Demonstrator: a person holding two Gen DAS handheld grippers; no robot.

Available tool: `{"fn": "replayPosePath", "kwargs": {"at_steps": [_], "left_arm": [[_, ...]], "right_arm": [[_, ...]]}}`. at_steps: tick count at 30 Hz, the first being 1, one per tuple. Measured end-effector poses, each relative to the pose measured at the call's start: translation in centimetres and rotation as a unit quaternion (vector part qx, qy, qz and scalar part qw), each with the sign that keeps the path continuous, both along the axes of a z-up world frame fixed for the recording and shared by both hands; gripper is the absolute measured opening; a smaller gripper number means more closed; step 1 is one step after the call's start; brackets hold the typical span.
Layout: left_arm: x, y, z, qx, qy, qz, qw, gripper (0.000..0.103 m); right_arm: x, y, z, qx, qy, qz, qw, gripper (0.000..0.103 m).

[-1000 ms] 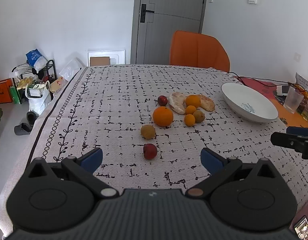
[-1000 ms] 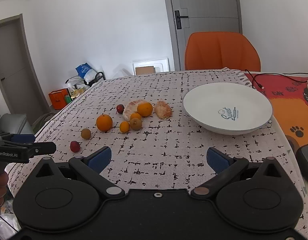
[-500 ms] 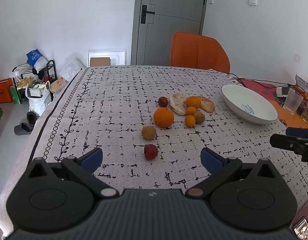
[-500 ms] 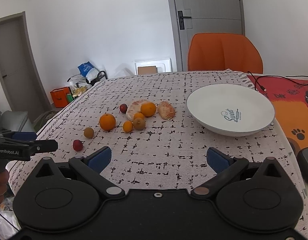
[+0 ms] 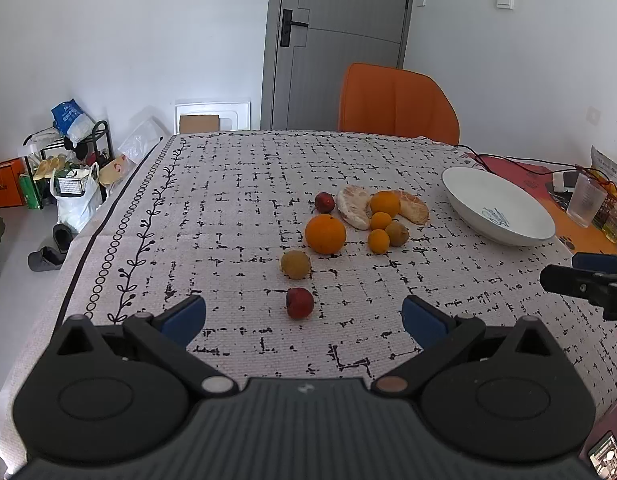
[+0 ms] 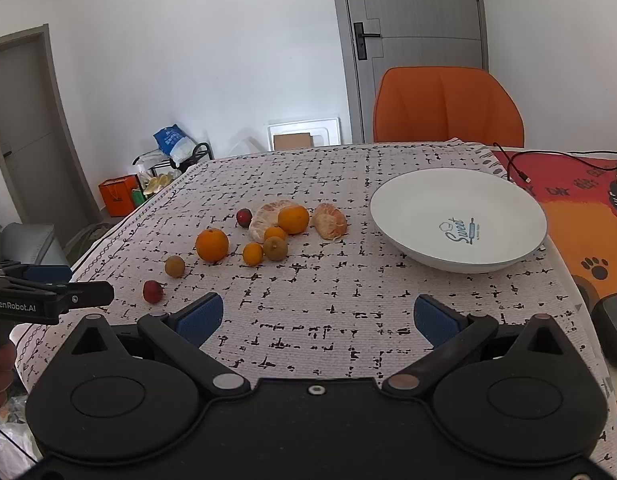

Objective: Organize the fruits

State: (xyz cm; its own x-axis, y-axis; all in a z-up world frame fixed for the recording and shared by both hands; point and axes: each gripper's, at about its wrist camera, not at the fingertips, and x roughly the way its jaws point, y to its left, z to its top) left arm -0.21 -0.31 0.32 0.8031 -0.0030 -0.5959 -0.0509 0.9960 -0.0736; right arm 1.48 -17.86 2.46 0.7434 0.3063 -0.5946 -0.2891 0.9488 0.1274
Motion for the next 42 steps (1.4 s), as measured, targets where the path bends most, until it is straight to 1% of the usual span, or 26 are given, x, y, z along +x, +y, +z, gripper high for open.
{"fn": "replayPosePath", "kwargs": {"at_steps": [32, 42], "left_arm": [[-0.02, -0.07, -0.04, 0.000, -0.001, -0.002, 1.0000, 0.103], [0.13, -0.17, -0.75, 0.001, -0.004, -0.012, 0.9999, 0.103]], "right_arm": [[0.06, -0.05, 0.06, 0.000, -0.001, 0.000, 1.000, 0.103], [0.37, -0.04, -0.80, -0.002, 0.000, -0.001, 1.000, 0.103]]}}
